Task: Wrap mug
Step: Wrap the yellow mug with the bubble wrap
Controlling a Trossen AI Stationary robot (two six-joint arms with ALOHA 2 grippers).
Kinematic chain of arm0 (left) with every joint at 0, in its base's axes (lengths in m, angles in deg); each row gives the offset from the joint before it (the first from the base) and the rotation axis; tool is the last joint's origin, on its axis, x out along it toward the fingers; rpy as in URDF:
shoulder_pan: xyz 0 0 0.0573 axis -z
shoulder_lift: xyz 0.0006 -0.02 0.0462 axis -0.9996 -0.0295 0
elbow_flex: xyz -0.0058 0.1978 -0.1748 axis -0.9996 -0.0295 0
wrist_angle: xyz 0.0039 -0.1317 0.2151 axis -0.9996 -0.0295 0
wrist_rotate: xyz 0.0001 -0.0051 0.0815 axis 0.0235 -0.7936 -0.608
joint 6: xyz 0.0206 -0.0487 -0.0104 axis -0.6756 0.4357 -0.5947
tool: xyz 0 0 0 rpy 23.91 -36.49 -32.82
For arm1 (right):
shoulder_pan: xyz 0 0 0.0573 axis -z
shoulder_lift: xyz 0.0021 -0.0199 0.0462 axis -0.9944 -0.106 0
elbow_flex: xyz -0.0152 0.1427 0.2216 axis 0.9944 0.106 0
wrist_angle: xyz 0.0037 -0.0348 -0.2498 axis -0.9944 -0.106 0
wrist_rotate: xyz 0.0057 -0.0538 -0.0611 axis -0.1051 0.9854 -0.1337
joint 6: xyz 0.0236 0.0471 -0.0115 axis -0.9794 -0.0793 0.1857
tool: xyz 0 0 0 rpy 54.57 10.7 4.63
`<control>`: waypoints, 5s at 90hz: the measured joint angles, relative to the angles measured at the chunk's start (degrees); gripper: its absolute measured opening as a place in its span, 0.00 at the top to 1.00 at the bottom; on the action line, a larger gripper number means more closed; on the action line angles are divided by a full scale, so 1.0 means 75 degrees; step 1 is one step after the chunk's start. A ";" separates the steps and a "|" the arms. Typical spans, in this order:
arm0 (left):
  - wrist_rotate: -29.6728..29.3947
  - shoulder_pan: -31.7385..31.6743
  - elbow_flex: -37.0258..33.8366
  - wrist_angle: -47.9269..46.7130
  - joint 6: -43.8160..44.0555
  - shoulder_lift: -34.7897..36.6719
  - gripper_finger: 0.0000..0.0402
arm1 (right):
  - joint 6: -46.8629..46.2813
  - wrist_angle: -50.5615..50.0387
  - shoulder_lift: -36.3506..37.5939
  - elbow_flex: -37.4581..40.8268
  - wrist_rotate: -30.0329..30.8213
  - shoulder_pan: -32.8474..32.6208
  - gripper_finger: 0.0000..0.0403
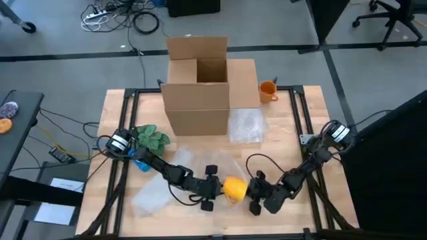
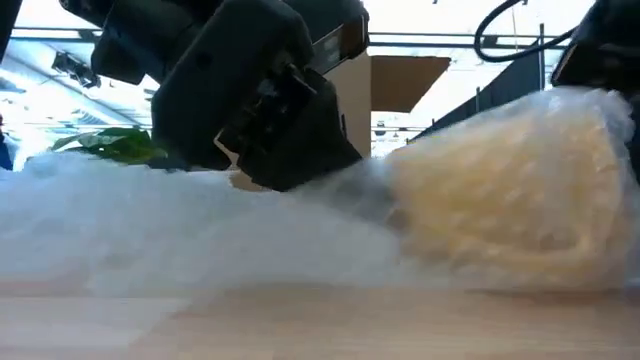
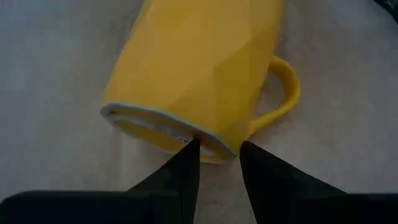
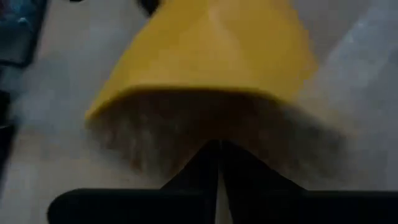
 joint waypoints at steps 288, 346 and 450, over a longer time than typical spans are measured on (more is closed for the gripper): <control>-0.0213 -0.0443 0.0012 -0.0104 -0.0233 -0.0006 0.75 | 0.1488 -0.0421 0.0765 0.0003 -0.0167 0.0259 1.00; -0.0289 -0.0446 0.0012 0.0001 -0.0229 0.0000 0.75 | 0.0454 -0.0753 0.1001 -0.0006 0.0202 -0.0558 1.00; -0.0189 -0.0449 0.0009 -0.0061 -0.0204 0.0000 0.75 | -0.0563 -0.2733 0.1779 0.0000 0.0918 -0.1199 1.00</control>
